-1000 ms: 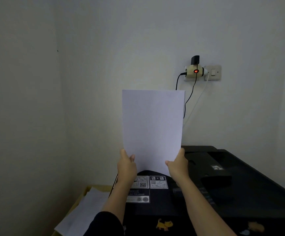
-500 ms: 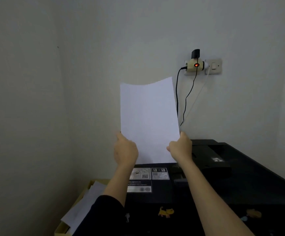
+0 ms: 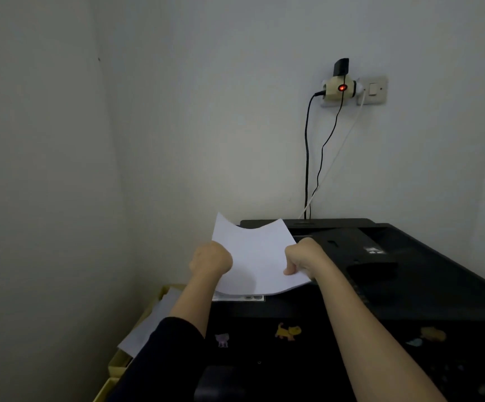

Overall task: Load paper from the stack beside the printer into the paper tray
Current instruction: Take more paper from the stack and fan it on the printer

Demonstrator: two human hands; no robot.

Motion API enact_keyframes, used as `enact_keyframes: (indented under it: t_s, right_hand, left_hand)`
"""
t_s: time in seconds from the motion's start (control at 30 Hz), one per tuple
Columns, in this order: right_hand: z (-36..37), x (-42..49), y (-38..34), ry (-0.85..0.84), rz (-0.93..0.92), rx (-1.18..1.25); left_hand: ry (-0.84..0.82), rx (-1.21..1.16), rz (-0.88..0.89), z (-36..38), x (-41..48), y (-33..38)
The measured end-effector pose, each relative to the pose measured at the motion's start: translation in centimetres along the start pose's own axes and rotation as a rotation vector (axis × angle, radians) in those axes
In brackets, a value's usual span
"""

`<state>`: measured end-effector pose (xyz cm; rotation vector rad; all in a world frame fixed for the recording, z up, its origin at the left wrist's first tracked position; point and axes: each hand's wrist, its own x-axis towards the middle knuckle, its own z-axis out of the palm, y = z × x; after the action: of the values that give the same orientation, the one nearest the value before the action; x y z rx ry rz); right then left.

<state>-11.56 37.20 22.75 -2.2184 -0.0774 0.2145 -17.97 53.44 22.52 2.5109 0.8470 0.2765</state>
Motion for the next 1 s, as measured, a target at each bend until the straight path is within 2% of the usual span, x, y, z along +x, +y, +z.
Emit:
enact_keyframes:
  t_s: [0.13,0.2,0.33,0.43,0.53,0.63,0.77,0.83,0.87,1.0]
  right_hand:
    - [0.1,-0.3,-1.0,0.017,-0.001,-0.208]
    - [0.1,-0.8,-1.4,0.045,0.000,-0.313]
    - [0.2,-1.0,-1.4,0.077,0.004,-0.436]
    - [0.1,-1.3,-1.0,0.114,-0.027,-0.487]
    - [0.4,-1.9,-0.1,0.238,-0.154,-0.381]
    - [0.7,-3.1,1.8,0.390,-0.352,-0.134]
    - [2.0,-6.6,5.6,0.816,-0.565,0.093]
    - [2.8,-8.2,8.3,1.027,-0.641,0.115]
    - [3.2,-8.8,9.9,1.080,-0.666,0.110]
    - [5.3,-10.8,17.2,1.071,-0.660,0.035]
  left_hand:
    - [0.058,0.197,-0.044,0.0,-0.1,0.4]
    - [0.031,0.264,-0.087,-0.2,-0.1,0.5]
    - [-0.054,0.233,-0.156,-0.2,0.2,0.0]
    - [0.023,0.213,-0.132,-0.2,-0.2,0.2]
    - [0.179,0.099,0.001,0.2,-2.0,1.0]
    - [0.410,-0.139,0.261,1.9,-4.7,1.7]
    - [0.593,-0.360,0.534,6.2,-10.0,1.3]
    - [0.606,-0.438,0.609,8.9,-12.8,0.4]
    - [0.595,-0.461,0.643,10.4,-14.1,-0.2]
    - [0.470,-0.441,0.761,16.4,-18.4,-2.7]
